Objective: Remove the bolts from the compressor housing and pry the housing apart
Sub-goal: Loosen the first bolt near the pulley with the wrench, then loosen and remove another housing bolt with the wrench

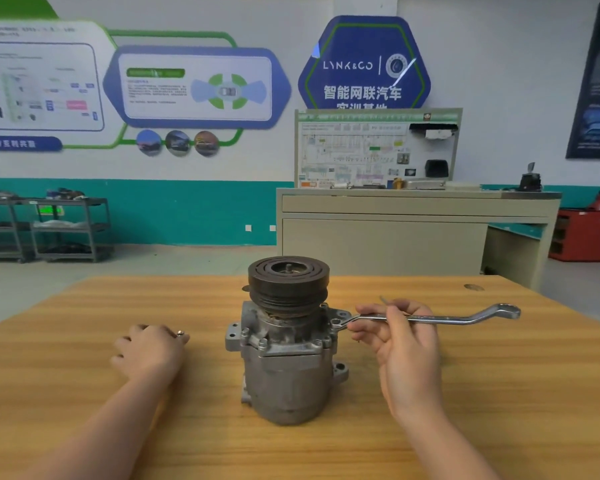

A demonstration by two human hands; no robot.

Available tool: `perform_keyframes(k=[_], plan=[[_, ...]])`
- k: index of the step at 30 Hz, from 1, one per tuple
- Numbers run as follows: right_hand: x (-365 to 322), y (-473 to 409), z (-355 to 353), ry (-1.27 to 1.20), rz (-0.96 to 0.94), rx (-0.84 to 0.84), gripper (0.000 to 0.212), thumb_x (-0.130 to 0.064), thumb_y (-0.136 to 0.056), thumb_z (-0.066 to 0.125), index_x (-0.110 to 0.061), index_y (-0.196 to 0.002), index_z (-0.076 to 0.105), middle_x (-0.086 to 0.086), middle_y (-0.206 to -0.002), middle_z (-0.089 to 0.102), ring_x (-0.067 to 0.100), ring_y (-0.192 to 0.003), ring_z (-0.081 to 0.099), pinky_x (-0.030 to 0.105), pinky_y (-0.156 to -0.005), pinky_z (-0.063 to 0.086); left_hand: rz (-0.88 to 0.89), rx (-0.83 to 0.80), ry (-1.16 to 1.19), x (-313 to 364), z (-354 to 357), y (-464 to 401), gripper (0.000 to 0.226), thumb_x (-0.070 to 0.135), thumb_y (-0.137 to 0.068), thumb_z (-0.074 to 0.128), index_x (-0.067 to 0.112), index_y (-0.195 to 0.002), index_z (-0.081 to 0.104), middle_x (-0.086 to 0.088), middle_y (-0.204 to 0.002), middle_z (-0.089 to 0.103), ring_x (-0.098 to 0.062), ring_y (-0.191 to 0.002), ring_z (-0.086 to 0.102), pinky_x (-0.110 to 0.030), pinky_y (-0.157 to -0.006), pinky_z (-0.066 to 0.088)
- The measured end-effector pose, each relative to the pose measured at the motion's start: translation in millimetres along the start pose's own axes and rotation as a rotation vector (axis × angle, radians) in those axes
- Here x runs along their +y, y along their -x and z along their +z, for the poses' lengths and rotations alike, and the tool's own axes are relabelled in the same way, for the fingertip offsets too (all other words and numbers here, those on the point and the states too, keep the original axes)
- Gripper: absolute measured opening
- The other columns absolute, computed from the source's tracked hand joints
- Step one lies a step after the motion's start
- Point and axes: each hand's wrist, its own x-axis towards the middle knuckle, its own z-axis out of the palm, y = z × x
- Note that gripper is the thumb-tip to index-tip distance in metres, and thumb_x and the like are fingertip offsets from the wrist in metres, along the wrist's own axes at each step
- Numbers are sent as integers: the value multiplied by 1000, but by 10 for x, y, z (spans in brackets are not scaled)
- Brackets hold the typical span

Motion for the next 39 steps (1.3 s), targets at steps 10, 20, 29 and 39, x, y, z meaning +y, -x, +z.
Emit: perform_keyframes(k=[10,20,29,39], plan=[[19,41,-21,81,-69,-15,15,-6,-103,37,-15,-95,47,15,-84,72,29,-65,70,28,-57,57,13,33,-169,-73,84,-194,34,46,-99,51,25,-119,70,-2,-142,47,-30,-133,32,-38,-103,31],[130,97,-29,240,-203,-18,17,-35,-88,45,-20,-95,48,7,-92,72,26,-73,72,25,-63,58,-39,42,-240,-248,54,-420,38,46,-100,47,22,-121,68,-2,-140,51,-30,-133,34,-38,-102,33],[121,215,45,480,-424,-50,17,-34,-99,44,-36,-90,58,-10,-96,70,11,-79,70,19,-69,55,325,259,603,385,-153,429,55,49,-103,35,9,-134,55,-13,-142,51,-33,-131,42,-49,-110,31],[273,374,231,688,-545,124,14,-45,-93,34,-32,-96,37,-10,-92,66,-15,-85,61,-1,-65,41,518,94,547,731,-90,1895,133,63,-64,79,14,-157,-3,-10,-164,3,-25,-150,4,-39,-122,8]])
